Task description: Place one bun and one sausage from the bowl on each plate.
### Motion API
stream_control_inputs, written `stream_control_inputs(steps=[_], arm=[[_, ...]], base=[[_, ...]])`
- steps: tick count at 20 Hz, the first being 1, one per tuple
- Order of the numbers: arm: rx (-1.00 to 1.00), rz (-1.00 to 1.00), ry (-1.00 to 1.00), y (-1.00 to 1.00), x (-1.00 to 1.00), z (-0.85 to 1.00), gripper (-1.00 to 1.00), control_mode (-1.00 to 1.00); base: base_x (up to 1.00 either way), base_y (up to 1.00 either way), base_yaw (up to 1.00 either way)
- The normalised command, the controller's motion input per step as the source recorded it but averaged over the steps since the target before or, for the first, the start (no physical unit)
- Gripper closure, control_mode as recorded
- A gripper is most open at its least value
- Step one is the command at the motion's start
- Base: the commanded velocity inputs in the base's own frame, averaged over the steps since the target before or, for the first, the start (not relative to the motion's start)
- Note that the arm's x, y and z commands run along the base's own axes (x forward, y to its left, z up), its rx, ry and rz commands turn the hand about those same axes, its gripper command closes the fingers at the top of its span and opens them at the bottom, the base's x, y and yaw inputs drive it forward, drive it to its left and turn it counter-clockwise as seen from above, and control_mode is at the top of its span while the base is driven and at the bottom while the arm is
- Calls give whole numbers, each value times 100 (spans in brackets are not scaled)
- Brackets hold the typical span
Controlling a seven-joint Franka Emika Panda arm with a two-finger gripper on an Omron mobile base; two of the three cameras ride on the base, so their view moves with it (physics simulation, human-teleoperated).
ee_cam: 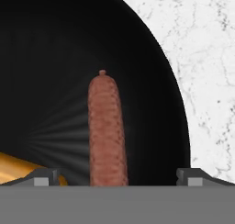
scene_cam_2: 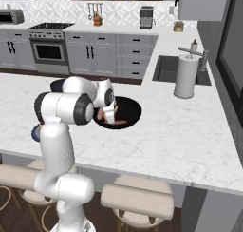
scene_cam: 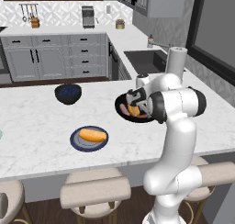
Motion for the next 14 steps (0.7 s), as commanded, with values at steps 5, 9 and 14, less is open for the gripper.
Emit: stream_control_inputs(steps=[5, 9, 14], arm=[[2, -2, 12, -17, 16, 2, -100, -100], [0, -4, 10, -4, 21, -11, -100, -100], [0, 0, 3, 0, 0, -1, -100, -100]], base=[[0, 0, 0], [0, 0, 0], [0, 0, 0]])
